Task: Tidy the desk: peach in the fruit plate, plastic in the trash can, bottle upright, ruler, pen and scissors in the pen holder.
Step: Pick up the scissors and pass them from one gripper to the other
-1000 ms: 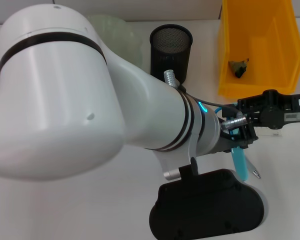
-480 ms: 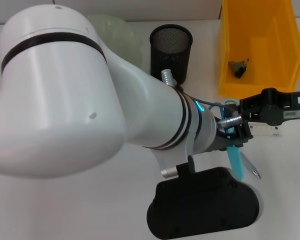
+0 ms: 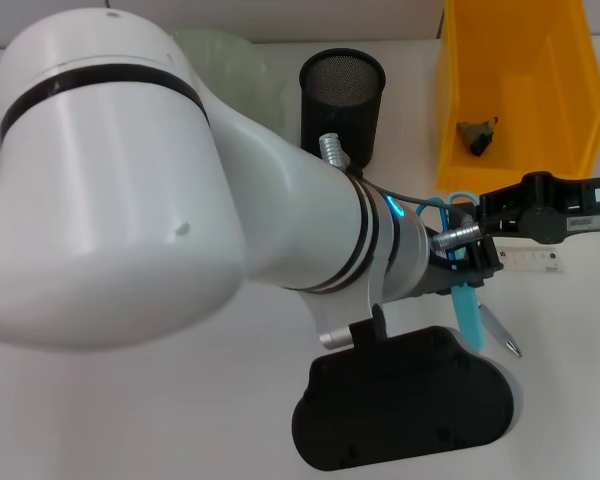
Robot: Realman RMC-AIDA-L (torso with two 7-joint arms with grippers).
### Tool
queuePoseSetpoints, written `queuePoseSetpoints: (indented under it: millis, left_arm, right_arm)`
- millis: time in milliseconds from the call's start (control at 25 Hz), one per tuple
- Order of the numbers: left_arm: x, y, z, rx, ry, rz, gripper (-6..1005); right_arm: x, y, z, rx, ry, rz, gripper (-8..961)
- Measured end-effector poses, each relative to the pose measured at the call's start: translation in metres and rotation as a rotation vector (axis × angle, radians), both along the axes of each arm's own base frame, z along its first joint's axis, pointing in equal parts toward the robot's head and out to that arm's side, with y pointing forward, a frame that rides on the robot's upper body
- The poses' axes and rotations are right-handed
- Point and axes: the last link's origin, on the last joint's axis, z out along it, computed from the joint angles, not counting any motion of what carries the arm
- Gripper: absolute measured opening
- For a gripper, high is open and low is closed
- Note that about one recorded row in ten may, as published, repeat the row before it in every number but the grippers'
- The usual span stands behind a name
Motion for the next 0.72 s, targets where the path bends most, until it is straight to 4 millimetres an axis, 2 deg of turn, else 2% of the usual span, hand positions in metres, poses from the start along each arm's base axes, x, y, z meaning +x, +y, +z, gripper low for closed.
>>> queuePoseSetpoints:
  millis: [440, 720]
  left_arm:
    - [0.0014, -0.0004, 0.0013, 0.007, 0.009, 0.003, 225]
    - [0.001, -0.0037, -0.0001, -0.002, 0.018, -0.001, 299]
  right_arm:
    - [0.0002, 0.0017, 0.0026, 0.022, 0.007, 0.004, 71]
    - [0.0008, 0.0012, 0.0021, 0.028, 0.012, 0.007, 74]
